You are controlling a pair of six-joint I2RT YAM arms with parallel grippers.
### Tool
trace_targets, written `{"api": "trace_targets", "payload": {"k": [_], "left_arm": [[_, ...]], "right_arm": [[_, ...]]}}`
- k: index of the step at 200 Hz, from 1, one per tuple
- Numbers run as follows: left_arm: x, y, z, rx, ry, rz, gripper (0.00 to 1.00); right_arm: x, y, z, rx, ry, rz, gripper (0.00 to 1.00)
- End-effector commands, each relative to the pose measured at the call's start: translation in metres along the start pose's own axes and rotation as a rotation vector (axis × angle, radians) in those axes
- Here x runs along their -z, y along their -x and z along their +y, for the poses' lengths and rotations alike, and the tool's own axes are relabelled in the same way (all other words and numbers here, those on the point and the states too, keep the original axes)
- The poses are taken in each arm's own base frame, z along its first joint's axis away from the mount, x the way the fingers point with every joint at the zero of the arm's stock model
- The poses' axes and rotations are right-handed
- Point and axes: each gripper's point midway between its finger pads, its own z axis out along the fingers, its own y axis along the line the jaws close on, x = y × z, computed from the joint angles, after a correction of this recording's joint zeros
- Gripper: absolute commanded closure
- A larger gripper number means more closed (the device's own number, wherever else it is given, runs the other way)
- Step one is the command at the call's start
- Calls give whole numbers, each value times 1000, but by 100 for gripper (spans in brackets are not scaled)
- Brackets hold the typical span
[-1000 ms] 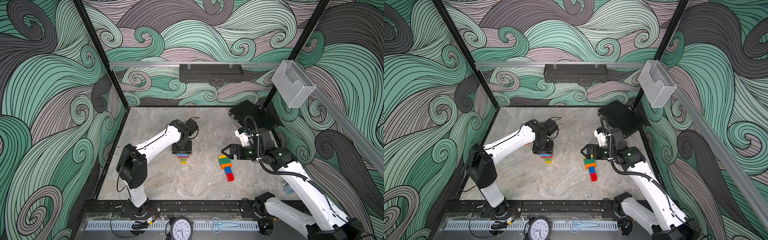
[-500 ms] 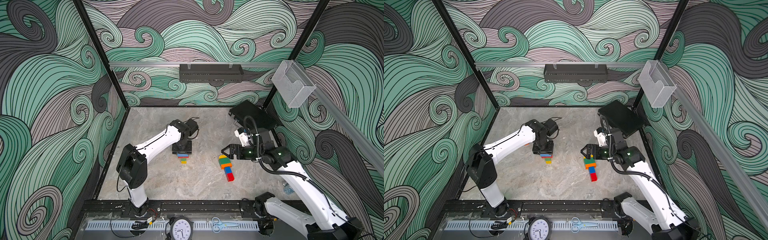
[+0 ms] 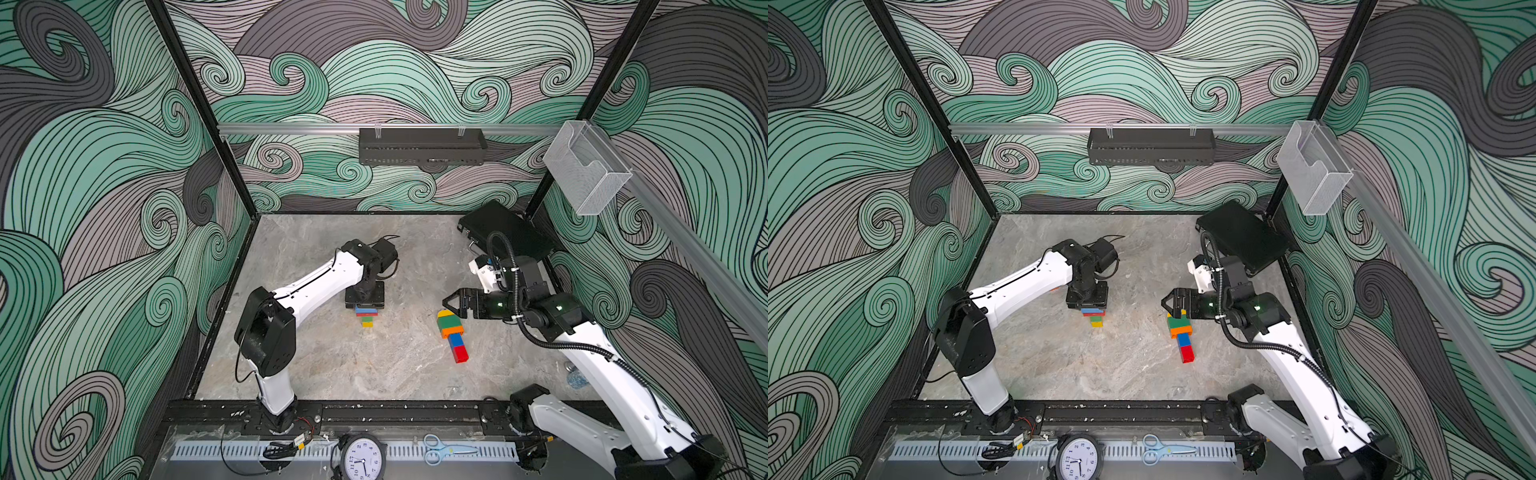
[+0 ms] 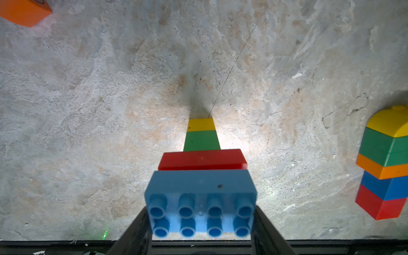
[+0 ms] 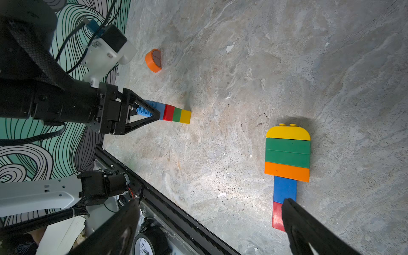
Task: Assemble an ice cream with lego
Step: Assemble the lego brick with the lego brick.
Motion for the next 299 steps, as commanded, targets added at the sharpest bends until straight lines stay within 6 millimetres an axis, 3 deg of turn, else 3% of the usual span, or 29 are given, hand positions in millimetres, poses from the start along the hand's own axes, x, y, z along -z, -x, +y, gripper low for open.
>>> {"api": "trace_targets", "payload": {"k": [1, 99, 181, 299], "left_arm": [[3, 0, 0, -12, 27, 3, 64], [-9, -16, 8, -82, 68, 95, 66], [5, -5, 9, -102, 80, 33, 67], [-5, -4, 1, -106, 44, 40, 67]], "right_arm": [[4, 3, 1, -1, -5, -11, 1], [5, 3, 0, 1, -10, -7, 1], [5, 7, 2, 4, -8, -8, 1], [4, 7, 2, 2, -9, -2, 1]]}}
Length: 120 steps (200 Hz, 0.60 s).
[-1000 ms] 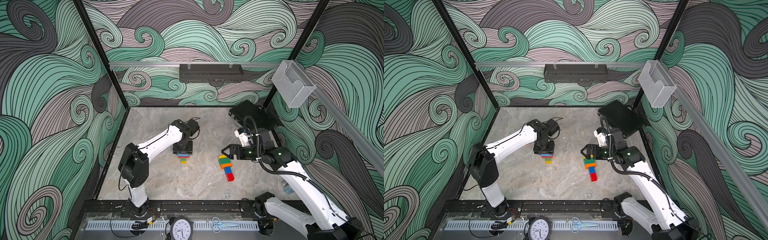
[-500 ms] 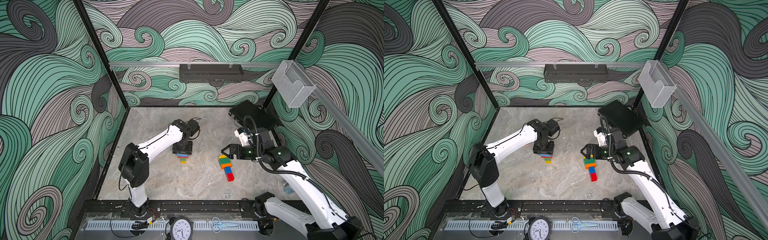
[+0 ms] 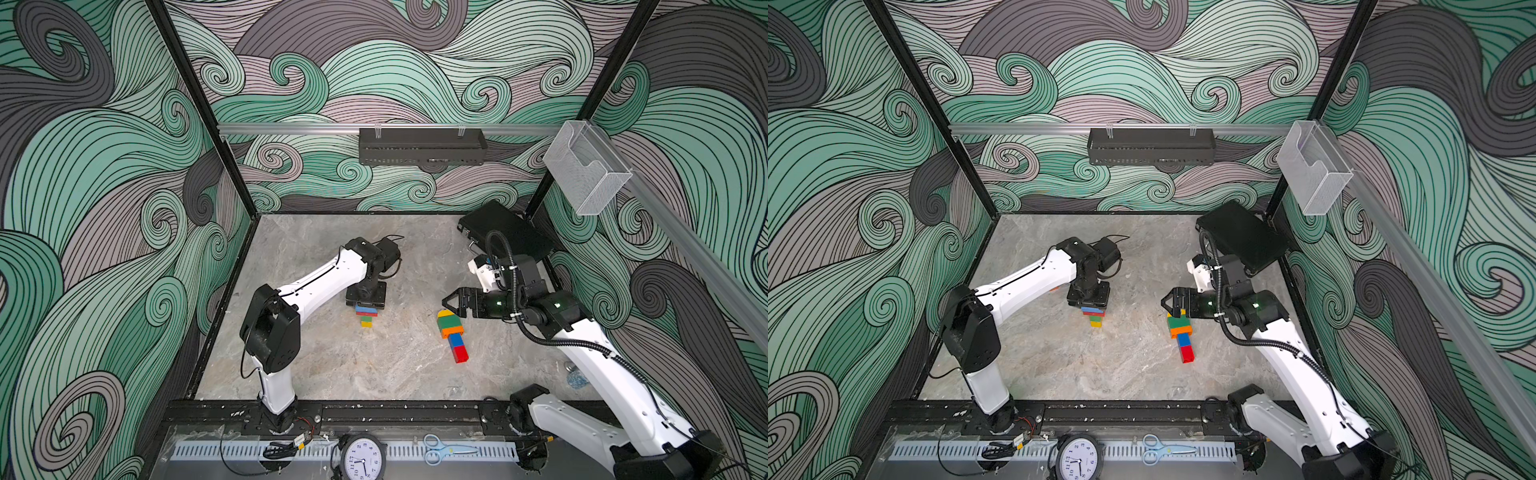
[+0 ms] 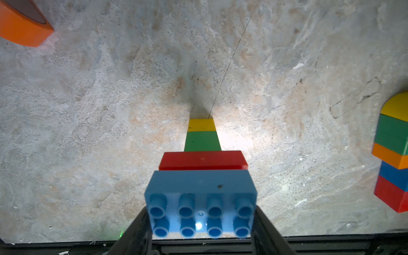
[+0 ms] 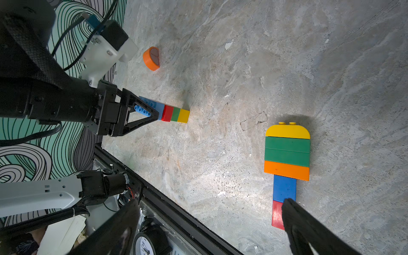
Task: Assemble an ice cream with lego
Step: Assemble the lego brick with the lego brick.
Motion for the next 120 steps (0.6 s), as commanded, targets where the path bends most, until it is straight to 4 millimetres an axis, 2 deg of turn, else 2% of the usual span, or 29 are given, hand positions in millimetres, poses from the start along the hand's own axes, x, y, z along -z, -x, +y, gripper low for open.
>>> {"api": "trace_targets", "payload": {"k": [1, 63, 120], "left_arm": [[-6, -7, 1, -15, 14, 32, 67], [-16, -23, 12, -65, 72, 124, 68], [-12, -15, 13, -118, 90, 121, 72]], "right_arm": [[6, 6, 3, 9, -3, -18, 0], [8, 3, 2, 6, -7, -17, 1], [10, 3, 2, 5, -14, -18, 0]]}}
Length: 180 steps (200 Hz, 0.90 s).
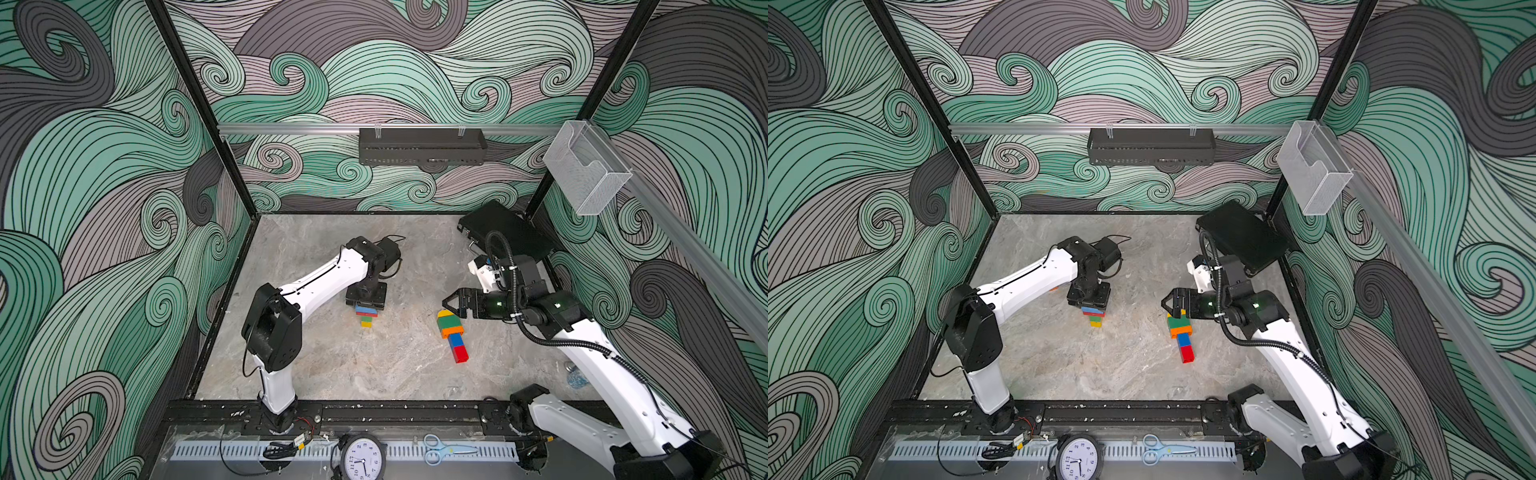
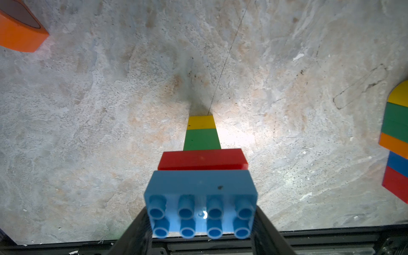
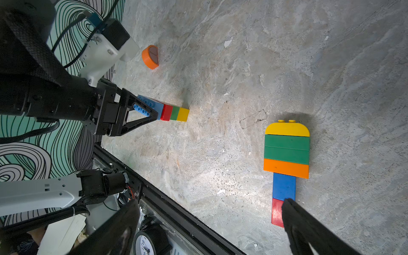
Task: Assemble an ice cream with lego
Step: Assemble the lego brick with the lego brick.
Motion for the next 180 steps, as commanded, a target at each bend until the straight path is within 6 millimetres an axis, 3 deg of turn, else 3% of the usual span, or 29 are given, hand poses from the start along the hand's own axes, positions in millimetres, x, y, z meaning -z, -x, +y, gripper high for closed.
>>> {"api": "trace_targets", "payload": {"k": [1, 106, 180], "left_arm": [[-11, -11, 11, -52, 73, 85, 72], [-19, -7, 16, -62, 106, 121, 79], [-11, 1, 19, -60, 117, 76, 87]], "right_arm": [[9, 5, 2, 8, -11, -24, 0], [9, 7, 3, -5, -14, -17, 1], [5, 11, 7, -11, -11, -5, 1]]}}
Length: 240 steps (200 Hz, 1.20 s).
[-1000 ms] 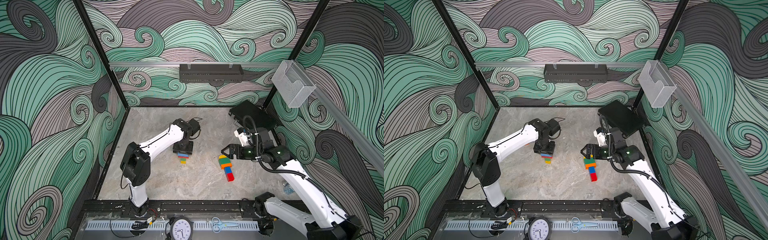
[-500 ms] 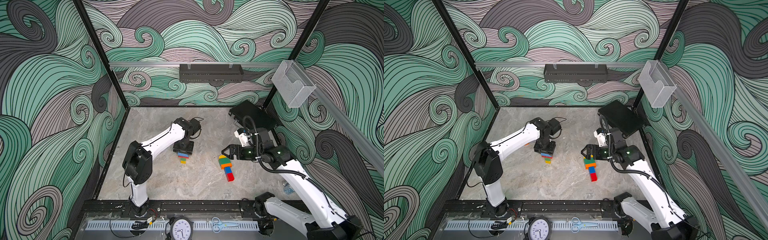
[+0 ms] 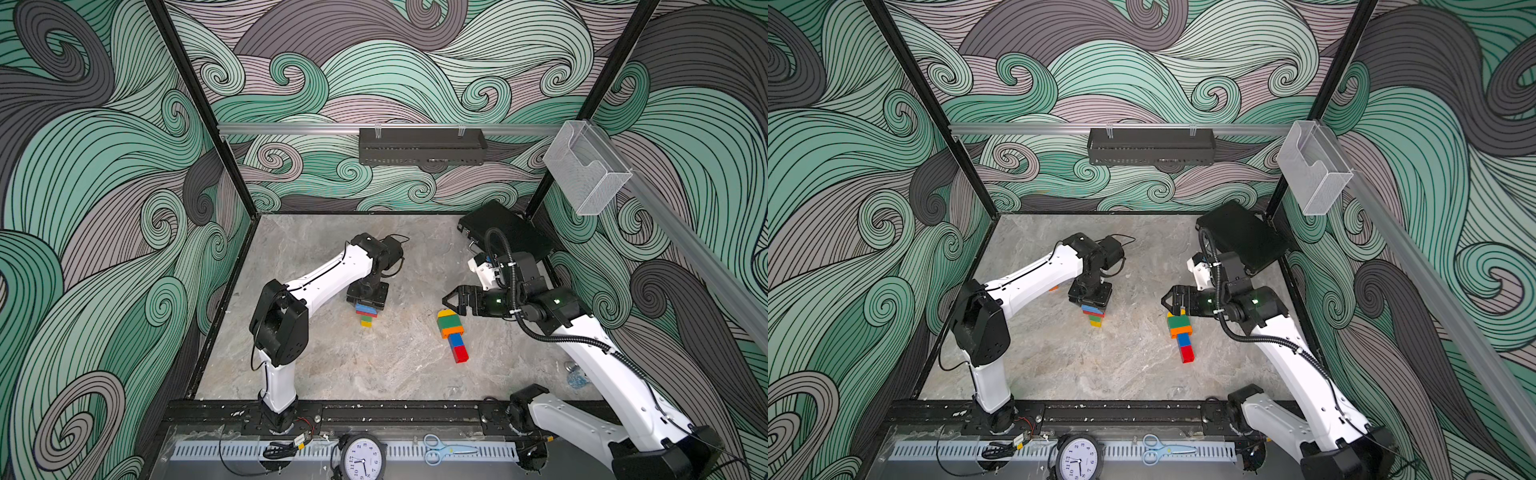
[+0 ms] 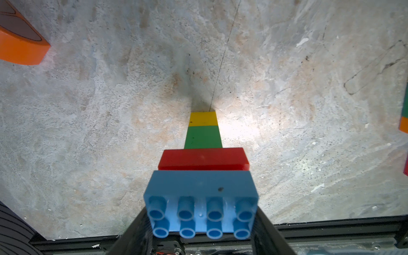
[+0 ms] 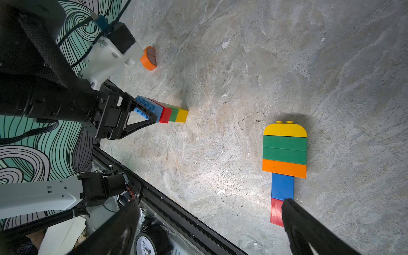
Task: Assemble an ice cream with lego
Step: Assemble the lego brick with the lego brick.
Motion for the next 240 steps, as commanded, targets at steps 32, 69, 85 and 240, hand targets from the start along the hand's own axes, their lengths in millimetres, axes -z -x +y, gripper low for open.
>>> {"api": "trace_targets", "payload": {"k": [32, 69, 85, 240], "left_arm": [[-8, 1, 10, 47, 7, -2, 89], [-3, 6, -3, 62, -96, -49, 91], [-1, 8, -4, 59, -112, -59, 91], [-33, -9, 0, -9, -15, 140, 94]], "right_arm": [[6, 7, 8, 2, 0, -9, 1], [5, 7, 9, 4, -6, -1, 1], [6, 9, 9, 6, -8, -1, 1], [-1, 15, 14, 25, -19, 11, 1]]}}
